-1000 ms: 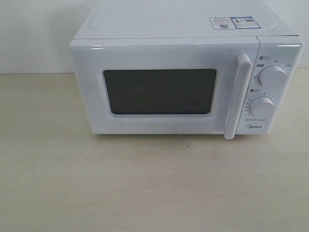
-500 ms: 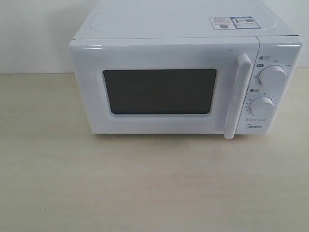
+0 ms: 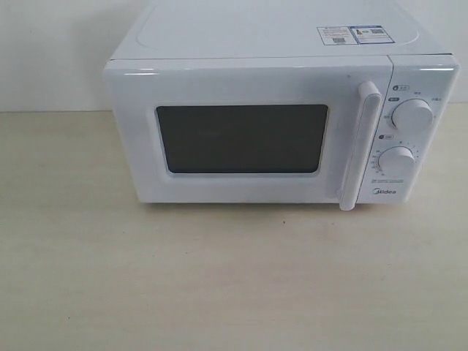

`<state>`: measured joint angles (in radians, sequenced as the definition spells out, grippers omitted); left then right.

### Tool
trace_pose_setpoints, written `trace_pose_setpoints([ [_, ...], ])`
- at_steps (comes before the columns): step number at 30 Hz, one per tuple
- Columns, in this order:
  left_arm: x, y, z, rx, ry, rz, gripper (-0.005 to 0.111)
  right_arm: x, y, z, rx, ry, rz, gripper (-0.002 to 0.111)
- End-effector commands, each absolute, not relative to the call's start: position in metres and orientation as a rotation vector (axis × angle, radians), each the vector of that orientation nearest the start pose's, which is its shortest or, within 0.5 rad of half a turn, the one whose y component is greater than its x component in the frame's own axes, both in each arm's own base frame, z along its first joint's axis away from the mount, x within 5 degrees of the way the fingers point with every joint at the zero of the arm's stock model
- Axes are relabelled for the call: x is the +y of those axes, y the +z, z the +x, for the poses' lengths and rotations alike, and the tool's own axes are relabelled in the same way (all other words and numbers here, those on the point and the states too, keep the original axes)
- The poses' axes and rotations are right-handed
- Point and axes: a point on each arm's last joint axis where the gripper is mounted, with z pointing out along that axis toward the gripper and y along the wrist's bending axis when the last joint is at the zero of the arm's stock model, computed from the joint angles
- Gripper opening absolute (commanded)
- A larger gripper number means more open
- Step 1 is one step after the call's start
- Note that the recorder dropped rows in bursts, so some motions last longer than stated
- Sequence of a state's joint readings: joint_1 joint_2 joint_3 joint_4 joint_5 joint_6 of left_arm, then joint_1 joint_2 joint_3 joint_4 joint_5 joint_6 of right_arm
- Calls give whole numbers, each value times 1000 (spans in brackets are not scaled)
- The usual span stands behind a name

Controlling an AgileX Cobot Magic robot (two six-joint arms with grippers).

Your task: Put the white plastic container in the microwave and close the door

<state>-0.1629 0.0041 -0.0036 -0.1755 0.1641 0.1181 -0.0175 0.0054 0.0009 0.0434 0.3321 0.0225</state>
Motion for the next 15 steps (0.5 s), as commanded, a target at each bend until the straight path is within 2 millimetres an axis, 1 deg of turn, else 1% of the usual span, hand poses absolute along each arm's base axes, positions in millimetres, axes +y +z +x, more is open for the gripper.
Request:
trace_pose_setpoints([
  [1,-12,192,54,1723,-231,68,4,0,184,54,1804,40,65,0],
  [6,-13,186,53,1786,-236,72,4,0,184,54,1804,40,65,0],
  [9,-13,186,53,1787,-226,85,4,0,184,54,1804,40,65,0],
  [12,-12,186,53,1783,-188,126,4,0,184,54,1804,40,65,0],
  [15,-9,186,54,1783,-141,86,4,0,184,54,1804,40,65,0],
])
